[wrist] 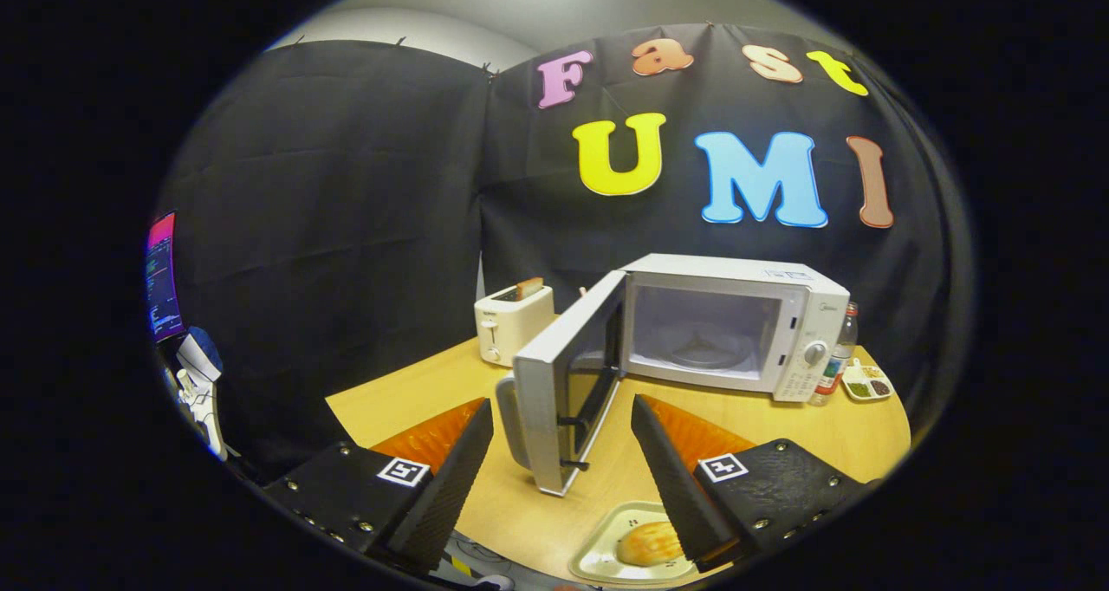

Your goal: Open the microwave, put the food inside, and close the microwave door.

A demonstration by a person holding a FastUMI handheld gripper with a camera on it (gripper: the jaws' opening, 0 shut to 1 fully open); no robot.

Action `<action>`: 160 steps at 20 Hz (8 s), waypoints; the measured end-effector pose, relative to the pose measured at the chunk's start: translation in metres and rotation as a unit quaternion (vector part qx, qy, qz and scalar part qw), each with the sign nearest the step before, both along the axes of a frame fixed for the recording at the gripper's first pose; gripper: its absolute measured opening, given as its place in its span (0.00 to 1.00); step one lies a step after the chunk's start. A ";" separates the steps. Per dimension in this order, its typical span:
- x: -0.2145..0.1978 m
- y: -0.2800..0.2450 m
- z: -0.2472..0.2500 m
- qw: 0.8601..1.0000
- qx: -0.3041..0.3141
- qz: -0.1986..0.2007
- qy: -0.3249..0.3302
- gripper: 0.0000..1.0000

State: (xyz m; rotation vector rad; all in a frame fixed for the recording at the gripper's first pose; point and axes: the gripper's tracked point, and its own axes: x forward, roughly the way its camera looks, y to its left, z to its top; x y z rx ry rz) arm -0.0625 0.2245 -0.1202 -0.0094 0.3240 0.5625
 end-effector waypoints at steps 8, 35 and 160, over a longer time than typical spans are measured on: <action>0.005 -0.061 -0.075 0.996 -0.049 -0.041 0.069 0.98; -0.031 -0.079 -0.196 0.966 -0.117 -0.040 0.227 0.76; 0.048 0.067 -0.051 0.996 -0.006 0.065 0.056 0.01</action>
